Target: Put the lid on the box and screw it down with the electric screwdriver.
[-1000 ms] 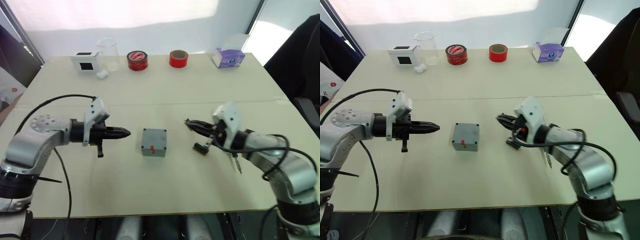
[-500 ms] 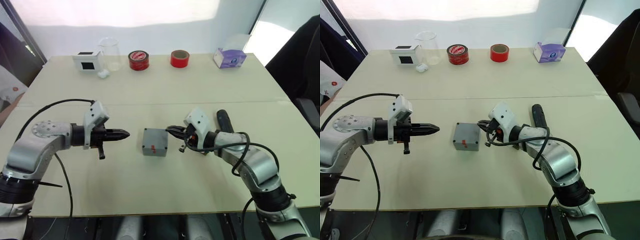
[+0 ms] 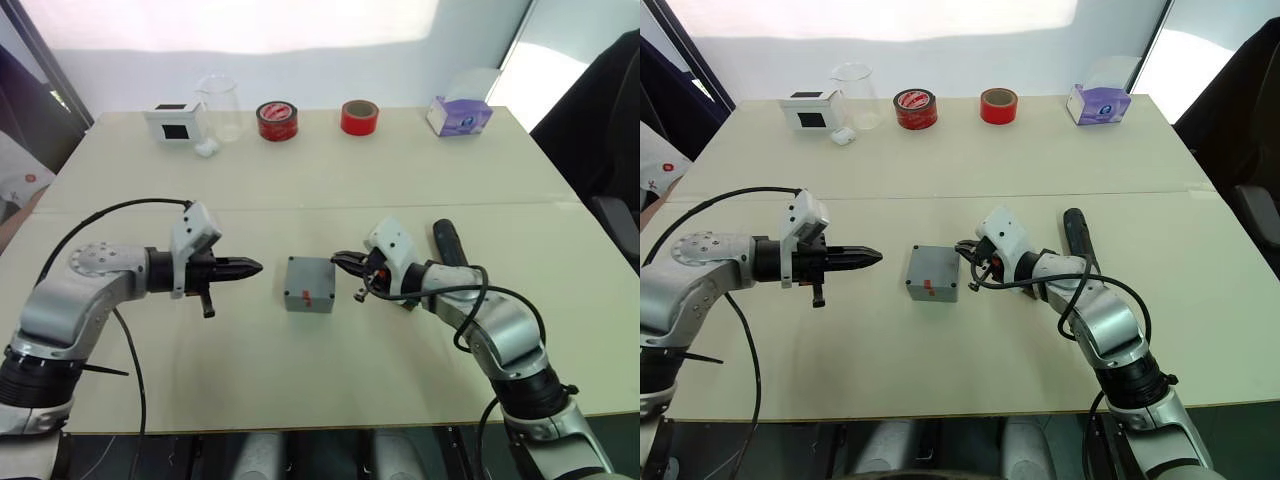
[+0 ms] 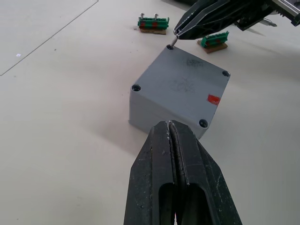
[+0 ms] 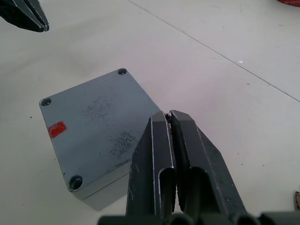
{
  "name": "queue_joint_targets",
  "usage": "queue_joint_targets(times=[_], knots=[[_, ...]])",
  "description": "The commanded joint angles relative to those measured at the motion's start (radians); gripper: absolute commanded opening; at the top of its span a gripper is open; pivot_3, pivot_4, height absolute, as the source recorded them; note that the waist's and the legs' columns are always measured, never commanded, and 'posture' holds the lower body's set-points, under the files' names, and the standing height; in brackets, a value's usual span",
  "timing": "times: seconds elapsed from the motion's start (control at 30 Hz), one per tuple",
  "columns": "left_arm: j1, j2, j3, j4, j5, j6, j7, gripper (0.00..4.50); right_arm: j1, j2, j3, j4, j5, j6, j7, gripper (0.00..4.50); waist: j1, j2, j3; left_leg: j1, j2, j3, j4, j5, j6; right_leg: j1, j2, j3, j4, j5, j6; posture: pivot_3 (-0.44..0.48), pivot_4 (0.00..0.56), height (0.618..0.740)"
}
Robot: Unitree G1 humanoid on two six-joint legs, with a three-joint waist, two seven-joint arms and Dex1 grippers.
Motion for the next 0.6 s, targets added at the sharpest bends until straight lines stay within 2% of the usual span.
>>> queue_joint_targets(times=[0.03,0.37,0.47,0.6], knots=[[-0.004,0.003,0.013,-0.039,-0.004,-0.005,0.009,0.0,-0.018,0.009,-0.003,-0.001,-0.006,-0.021,0.008,0.05,0.0,0.0,0.0,0.0,0.0,0.0,0.0,0.0,0.0,0.0,0.0,0.0,0.0,0.0,0.0,0.0,0.15,0.74],[0.0,0.001,0.004,-0.048,-0.004,-0.002,0.018,0.0,-0.016,0.021,0.006,0.014,-0.018,-0.02,0.01,0.05,0.0,0.0,0.0,0.0,0.0,0.0,0.0,0.0,0.0,0.0,0.0,0.0,0.0,0.0,0.0,0.0,0.15,0.74],[-0.001,-0.001,0.001,-0.048,-0.003,-0.001,0.019,0.0,-0.017,0.024,0.003,0.015,-0.019,-0.014,0.009,0.82,-0.001,0.0,0.0,0.0,0.0,0.0,0.0,0.0,0.0,0.0,0.0,0.0,0.0,0.0,0.0,0.0,0.15,0.74],[-0.004,-0.007,-0.001,-0.051,-0.007,0.002,0.023,0.0,-0.021,0.025,-0.013,0.013,-0.019,-0.007,0.004,2.27,0.0,0.0,0.0,0.0,0.0,0.0,0.0,0.0,0.0,0.0,0.0,0.0,0.0,0.0,0.0,0.0,0.15,0.74]])
